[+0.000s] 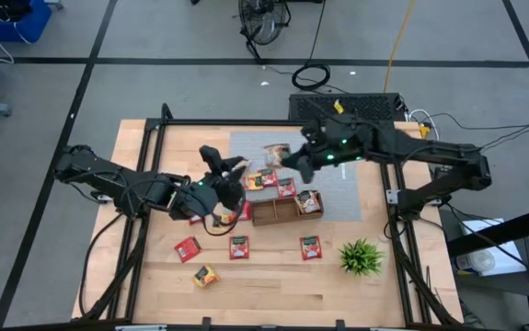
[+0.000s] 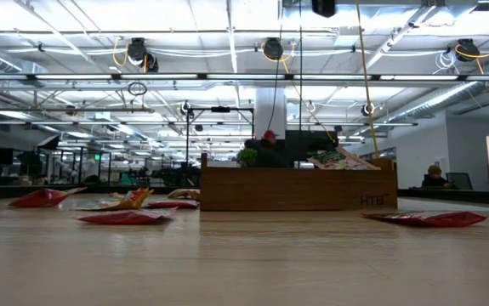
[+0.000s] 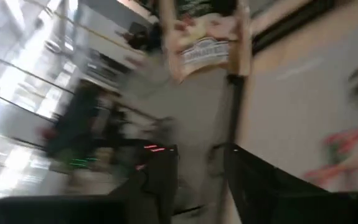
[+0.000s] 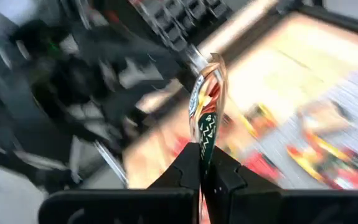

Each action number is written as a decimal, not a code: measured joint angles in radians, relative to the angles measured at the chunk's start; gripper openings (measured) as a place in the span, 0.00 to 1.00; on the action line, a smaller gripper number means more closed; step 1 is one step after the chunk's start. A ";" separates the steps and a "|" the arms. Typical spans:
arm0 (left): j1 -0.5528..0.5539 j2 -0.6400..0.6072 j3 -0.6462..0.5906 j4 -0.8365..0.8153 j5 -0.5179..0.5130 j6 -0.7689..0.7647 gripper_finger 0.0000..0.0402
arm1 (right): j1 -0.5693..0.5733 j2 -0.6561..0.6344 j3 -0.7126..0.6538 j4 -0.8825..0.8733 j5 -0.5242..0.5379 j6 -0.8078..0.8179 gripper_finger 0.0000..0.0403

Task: Pick & Place Tea
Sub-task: Put the brown tea bag into the right section of the wooden organizer

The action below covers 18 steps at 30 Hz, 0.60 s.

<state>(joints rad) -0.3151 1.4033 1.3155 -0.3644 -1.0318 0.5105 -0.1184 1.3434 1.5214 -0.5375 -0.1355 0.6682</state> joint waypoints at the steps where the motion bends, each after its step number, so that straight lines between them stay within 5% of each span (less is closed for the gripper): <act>1: 0.004 0.000 0.000 -0.008 0.030 -0.085 0.38 | -0.012 -0.013 -0.001 -0.021 -0.012 -0.018 0.00; 9: 0.066 0.000 0.000 -0.039 0.382 -0.651 0.55 | -0.102 -0.072 0.000 -0.121 -0.156 -0.207 0.00; 13: 0.104 0.000 0.000 -0.036 0.581 -0.788 0.58 | -0.130 -0.062 0.000 -0.203 -0.210 -0.323 0.00; 18: 0.126 0.000 0.000 -0.025 0.649 -0.897 0.58 | -0.145 -0.048 0.001 -0.348 -0.210 -0.457 0.00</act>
<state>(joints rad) -0.1894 1.4033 1.3155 -0.3893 -0.3825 -0.3864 -0.2630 1.2955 1.5227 -0.8852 -0.3458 0.2110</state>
